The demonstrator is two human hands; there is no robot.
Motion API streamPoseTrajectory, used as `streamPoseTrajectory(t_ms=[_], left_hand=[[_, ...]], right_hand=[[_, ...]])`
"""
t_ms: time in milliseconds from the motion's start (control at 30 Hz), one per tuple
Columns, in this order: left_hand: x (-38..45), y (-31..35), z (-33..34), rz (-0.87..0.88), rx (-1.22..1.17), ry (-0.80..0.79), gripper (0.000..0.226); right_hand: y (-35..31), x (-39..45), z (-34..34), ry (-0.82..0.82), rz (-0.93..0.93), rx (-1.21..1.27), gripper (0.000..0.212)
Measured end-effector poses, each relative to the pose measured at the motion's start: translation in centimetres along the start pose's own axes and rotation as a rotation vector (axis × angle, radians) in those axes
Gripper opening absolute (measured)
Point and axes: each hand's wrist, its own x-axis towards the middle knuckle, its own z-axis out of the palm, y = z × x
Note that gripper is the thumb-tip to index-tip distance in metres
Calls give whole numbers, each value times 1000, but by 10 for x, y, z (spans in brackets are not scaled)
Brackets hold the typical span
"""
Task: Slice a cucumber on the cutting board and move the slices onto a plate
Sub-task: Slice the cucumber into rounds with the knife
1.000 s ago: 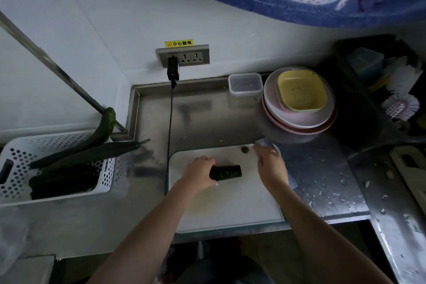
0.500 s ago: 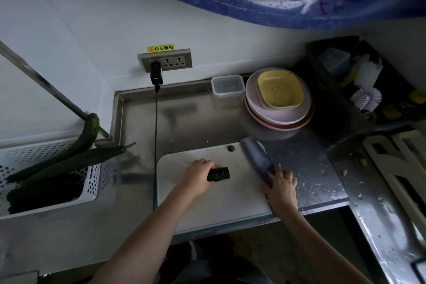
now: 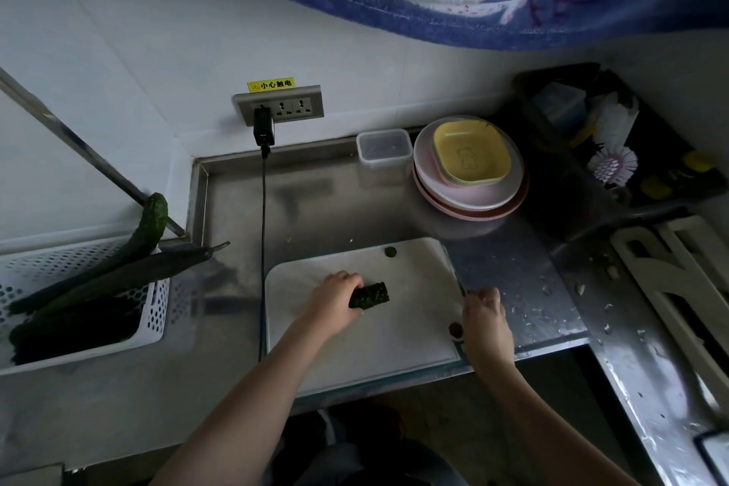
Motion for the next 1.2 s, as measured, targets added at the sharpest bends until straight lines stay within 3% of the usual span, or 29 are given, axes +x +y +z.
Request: streamPoseTrajectory(t_ms=[133,267,567,767,1000,1200], left_hand=[[-3,3,4,26,13,54,31],[-3,10,11,87,60,46,34],[-5,11,12,99,149,30,40],[-7,10,5,48,56,43,30],[-12,-1,2,29,26,48,29],[-11,-3,-3,-39,-45,34,30]], right_hand=[[3,-7,-6,105,-54,-72,13],[-14,-18,-2,122,-88,97,13],[-49,-36,19,7,-212,136,17],[-46,-21,15,63,-135,150,12],[-63,6,14,-112,-281,20,16],[-43,18,4,-44,-105,5,15]])
